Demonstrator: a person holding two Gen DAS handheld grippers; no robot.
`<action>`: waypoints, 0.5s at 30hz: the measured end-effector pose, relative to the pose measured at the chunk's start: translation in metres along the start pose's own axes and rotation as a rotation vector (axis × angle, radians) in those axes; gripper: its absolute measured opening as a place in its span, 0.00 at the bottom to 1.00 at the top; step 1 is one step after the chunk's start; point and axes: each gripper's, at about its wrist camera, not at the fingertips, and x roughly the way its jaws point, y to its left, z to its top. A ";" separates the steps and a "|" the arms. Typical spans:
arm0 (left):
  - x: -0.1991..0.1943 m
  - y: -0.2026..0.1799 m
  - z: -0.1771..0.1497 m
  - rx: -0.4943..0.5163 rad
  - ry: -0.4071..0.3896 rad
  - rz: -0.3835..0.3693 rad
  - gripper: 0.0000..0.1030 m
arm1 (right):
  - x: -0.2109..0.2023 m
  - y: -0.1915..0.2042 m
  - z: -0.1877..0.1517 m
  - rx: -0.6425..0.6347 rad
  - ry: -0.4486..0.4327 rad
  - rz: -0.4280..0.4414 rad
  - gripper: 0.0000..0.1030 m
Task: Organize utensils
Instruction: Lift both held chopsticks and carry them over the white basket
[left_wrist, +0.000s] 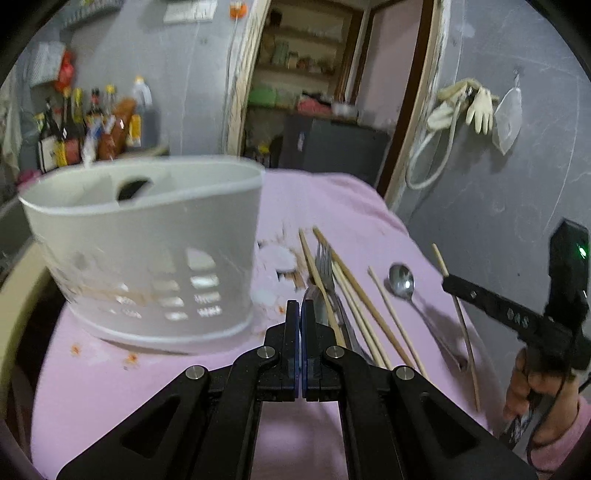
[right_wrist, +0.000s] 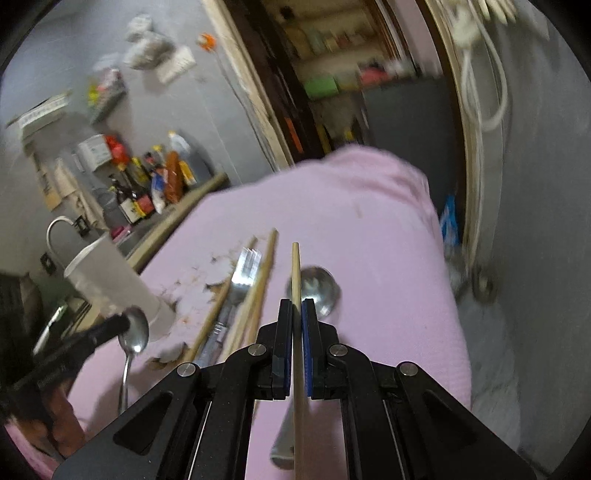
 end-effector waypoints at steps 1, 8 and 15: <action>-0.005 -0.001 0.000 0.006 -0.028 0.007 0.00 | -0.005 0.005 -0.003 -0.021 -0.033 -0.006 0.03; -0.035 0.001 0.011 -0.002 -0.153 0.013 0.00 | -0.042 0.046 -0.004 -0.119 -0.307 0.001 0.03; -0.083 0.017 0.047 -0.010 -0.325 0.042 0.00 | -0.062 0.095 0.024 -0.199 -0.561 0.070 0.03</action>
